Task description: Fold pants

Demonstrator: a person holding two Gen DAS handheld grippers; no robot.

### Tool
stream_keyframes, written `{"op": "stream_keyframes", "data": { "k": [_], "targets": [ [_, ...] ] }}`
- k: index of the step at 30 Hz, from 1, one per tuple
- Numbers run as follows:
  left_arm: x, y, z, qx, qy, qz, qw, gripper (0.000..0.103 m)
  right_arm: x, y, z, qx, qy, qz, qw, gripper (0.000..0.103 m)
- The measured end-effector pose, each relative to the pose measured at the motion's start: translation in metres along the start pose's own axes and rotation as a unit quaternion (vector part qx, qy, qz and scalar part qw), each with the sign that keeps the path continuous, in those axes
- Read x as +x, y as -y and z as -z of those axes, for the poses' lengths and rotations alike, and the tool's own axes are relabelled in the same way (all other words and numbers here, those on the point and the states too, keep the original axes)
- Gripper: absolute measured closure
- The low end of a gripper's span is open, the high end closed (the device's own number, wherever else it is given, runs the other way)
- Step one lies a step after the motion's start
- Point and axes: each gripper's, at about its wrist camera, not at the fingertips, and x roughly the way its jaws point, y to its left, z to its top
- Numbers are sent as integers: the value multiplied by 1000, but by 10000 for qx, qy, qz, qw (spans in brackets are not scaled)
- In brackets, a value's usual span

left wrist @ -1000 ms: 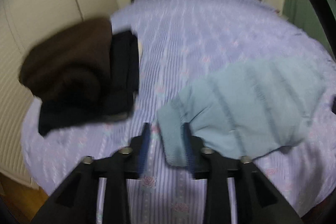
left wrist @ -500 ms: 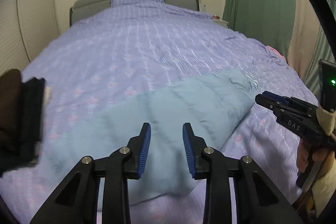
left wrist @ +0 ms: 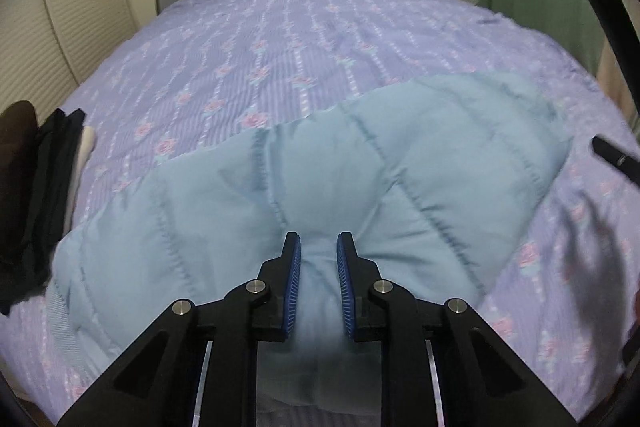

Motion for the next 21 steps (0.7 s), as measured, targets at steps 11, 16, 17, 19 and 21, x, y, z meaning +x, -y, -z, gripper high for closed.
{"op": "stream_keyframes", "data": {
  "k": [11, 16, 17, 19, 21],
  "targets": [
    [12, 4, 11, 113, -108, -202, 9997, 82, 35, 20, -14, 852, 44, -481, 9952, 32],
    [11, 8, 10, 236, -25, -305, 9993, 82, 69, 20, -19, 1220, -328, -780, 9889, 32],
    [9, 9, 11, 237, -4, -321, 9992, 82, 76, 20, -19, 1236, -461, -754, 9884, 32],
    [7, 8, 12, 185, 6, -299, 9994, 82, 83, 22, -15, 1401, -585, -791, 9852, 32],
    [6, 7, 12, 115, 10, -257, 9996, 82, 85, 25, -9, 1548, -629, -904, 9818, 24]
  ]
}}
